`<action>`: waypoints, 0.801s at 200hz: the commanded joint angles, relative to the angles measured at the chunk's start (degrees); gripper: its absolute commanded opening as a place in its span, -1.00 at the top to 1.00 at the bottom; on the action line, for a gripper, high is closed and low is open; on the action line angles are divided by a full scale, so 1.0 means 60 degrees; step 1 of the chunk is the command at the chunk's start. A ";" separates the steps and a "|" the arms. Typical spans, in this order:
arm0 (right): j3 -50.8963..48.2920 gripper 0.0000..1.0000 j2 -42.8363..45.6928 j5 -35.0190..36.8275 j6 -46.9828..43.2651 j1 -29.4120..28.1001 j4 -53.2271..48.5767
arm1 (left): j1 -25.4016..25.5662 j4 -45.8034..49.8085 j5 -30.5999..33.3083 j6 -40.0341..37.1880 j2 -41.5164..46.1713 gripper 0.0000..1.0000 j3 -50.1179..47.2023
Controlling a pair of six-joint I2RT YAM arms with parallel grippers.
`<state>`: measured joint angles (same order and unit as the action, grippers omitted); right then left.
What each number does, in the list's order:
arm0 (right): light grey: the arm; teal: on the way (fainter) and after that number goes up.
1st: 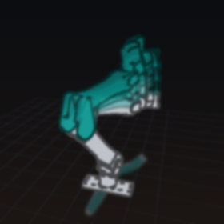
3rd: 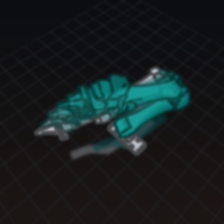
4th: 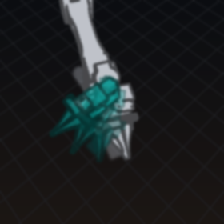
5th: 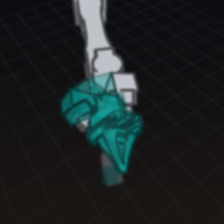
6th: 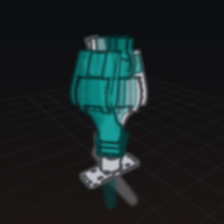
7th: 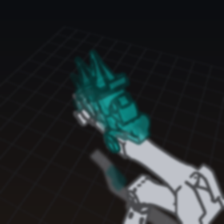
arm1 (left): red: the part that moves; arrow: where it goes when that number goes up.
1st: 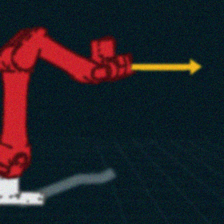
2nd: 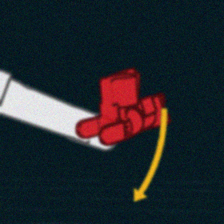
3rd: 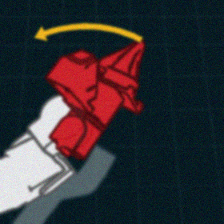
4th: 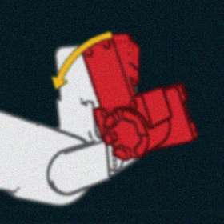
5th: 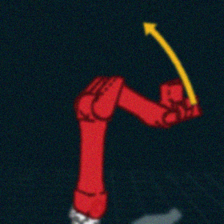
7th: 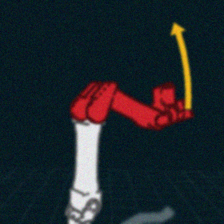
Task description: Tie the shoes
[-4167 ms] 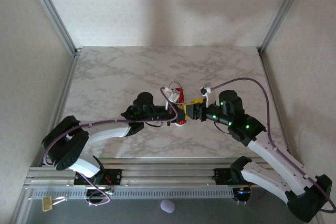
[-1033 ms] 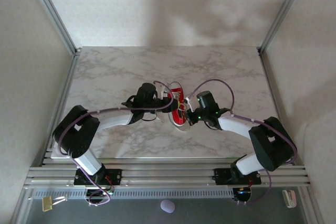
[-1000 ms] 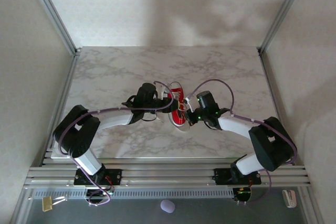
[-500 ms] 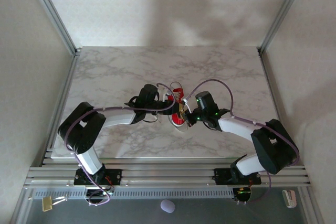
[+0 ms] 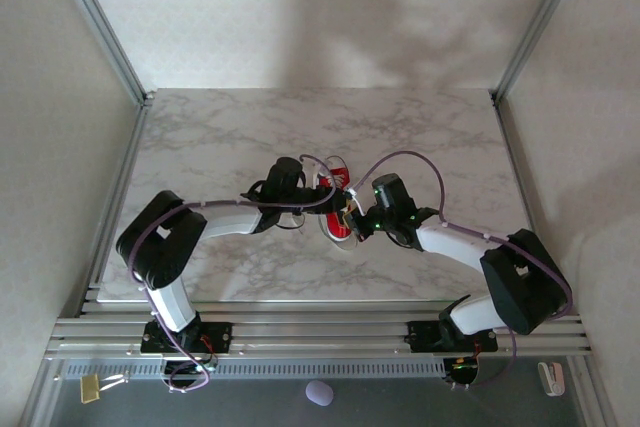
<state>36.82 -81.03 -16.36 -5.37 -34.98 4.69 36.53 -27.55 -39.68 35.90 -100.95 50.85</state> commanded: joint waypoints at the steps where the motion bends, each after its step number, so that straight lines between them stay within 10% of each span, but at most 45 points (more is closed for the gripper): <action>1: -0.0130 1.00 0.0226 -0.0072 -0.0131 -0.0134 -0.0152 | -0.0083 -0.0416 -0.0053 0.0088 -0.0237 0.23 0.0170; 85: -0.0236 1.00 0.0451 0.0289 0.0074 -0.0162 -0.0154 | -0.0152 -0.1224 -0.0448 0.0506 -0.0136 0.18 -0.0105; 127: -0.0069 1.00 0.0225 0.0272 -0.0008 -0.0187 -0.0242 | -0.0403 -0.1184 -0.0294 0.0477 0.0447 -0.21 -0.0686; 160: 0.0081 1.00 0.0030 0.0210 -0.0229 -0.0248 -0.0240 | -0.0548 -0.0922 -0.0163 0.0334 0.0710 0.00 -0.0892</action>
<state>36.21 -79.77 -15.03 -5.34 -35.66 3.62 34.02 -32.82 -40.95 38.81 -99.46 46.39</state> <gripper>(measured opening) 0.040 0.578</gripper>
